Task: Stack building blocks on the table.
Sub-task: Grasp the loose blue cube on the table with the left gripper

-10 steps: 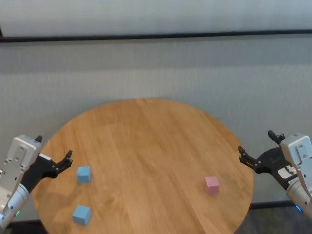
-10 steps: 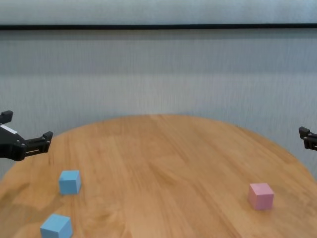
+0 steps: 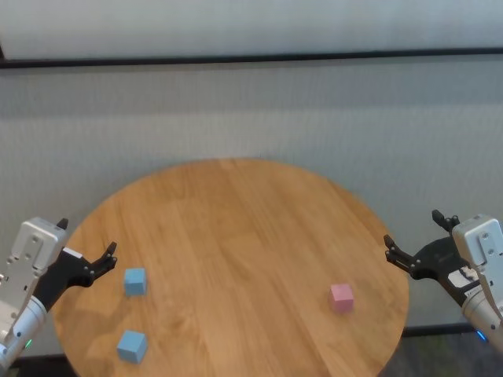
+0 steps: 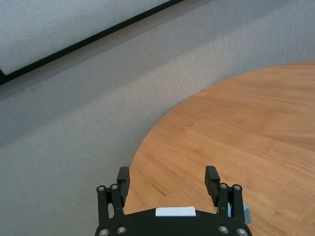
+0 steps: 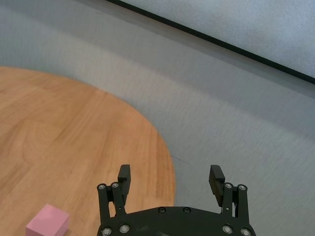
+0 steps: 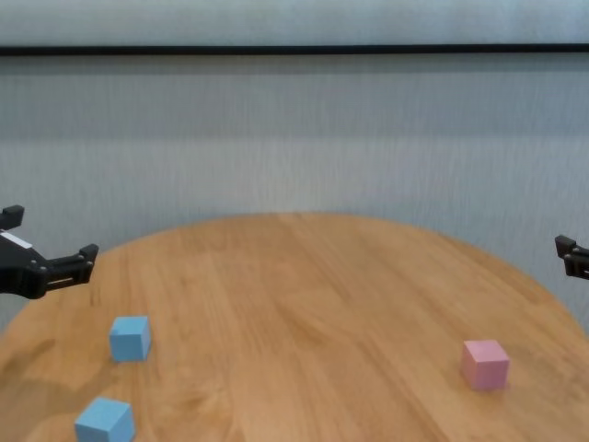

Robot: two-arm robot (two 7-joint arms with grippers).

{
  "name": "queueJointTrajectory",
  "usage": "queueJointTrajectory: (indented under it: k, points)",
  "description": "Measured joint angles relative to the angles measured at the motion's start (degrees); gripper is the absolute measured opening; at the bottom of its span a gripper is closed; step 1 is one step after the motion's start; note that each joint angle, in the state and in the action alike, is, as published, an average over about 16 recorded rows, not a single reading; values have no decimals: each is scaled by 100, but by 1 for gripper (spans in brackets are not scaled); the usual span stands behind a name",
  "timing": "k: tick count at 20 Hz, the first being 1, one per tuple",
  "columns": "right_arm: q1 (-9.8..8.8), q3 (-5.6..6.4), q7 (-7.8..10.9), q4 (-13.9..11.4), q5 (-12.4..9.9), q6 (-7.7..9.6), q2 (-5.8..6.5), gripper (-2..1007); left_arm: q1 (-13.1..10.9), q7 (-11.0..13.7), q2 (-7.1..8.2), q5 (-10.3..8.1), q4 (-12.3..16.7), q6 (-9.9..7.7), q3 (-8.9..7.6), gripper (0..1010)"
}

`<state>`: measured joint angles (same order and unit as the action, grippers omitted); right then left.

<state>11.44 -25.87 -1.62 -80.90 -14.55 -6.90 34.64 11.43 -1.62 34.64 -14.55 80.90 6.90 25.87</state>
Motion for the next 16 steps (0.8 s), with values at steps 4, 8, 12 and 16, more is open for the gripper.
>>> queueJointTrajectory:
  k: [4,8,12,16]
  points:
    - [0,0,0,0,0,0,0,1004,0,0,0,0,0,0,0,1000]
    - [0,0,0,0,0,0,0,1005,0,0,0,0,0,0,0,1000]
    - [0,0,0,0,0,0,0,1005,0,0,0,0,0,0,0,1000]
    - [0,0,0,0,0,0,0,1005,0,0,0,0,0,0,0,1000]
